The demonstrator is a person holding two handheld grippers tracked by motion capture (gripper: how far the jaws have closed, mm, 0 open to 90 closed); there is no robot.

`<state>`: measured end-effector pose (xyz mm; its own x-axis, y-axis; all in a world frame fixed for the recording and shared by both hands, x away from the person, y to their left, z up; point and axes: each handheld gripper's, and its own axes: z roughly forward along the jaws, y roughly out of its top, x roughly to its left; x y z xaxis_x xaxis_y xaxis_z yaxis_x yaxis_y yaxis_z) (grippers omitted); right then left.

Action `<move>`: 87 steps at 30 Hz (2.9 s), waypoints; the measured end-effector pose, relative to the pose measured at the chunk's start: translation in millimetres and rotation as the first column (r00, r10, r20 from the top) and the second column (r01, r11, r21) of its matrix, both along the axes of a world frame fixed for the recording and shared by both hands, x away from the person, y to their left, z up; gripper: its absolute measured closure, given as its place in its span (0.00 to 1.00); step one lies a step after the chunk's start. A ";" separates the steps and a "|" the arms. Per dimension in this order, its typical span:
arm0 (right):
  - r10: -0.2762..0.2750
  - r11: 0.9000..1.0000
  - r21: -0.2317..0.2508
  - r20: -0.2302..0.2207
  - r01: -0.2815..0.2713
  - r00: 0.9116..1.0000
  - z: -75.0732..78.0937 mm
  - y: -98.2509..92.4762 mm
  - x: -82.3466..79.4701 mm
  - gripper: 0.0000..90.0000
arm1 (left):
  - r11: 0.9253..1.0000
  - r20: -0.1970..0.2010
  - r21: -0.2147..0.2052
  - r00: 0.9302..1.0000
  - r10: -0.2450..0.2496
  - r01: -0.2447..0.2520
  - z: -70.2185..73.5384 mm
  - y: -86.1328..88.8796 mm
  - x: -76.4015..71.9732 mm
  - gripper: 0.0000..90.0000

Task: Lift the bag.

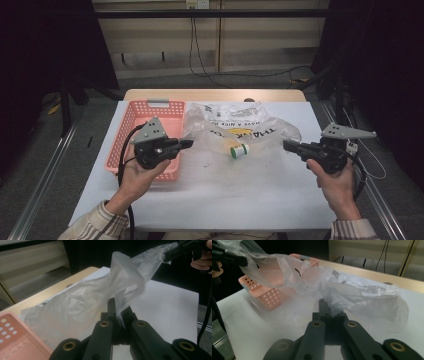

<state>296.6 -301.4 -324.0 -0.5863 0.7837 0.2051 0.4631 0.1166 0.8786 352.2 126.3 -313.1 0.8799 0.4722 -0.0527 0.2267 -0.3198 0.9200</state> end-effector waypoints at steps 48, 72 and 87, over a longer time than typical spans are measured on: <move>-0.050 0.997 0.073 0.289 0.030 0.956 182.1 -5.3 62.5 1.00 | 0.973 0.174 -0.203 0.973 0.148 -0.112 145.9 20.1 42.3 1.00; -0.066 0.996 0.083 0.299 0.043 0.952 185.7 -4.4 82.3 1.00 | 0.968 0.153 -0.204 0.971 0.182 -0.149 156.2 18.5 57.3 1.00; -0.095 0.995 0.058 0.189 0.086 0.977 126.1 -20.0 89.3 1.00 | 0.974 0.112 -0.161 0.978 0.177 -0.158 127.4 7.5 66.3 1.00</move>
<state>385.9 -321.4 -197.9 -0.5455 0.8270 0.1358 0.2927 0.0361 0.9555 418.5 133.9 -185.7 0.7931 0.6084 -0.0292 0.1455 -0.1426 0.9790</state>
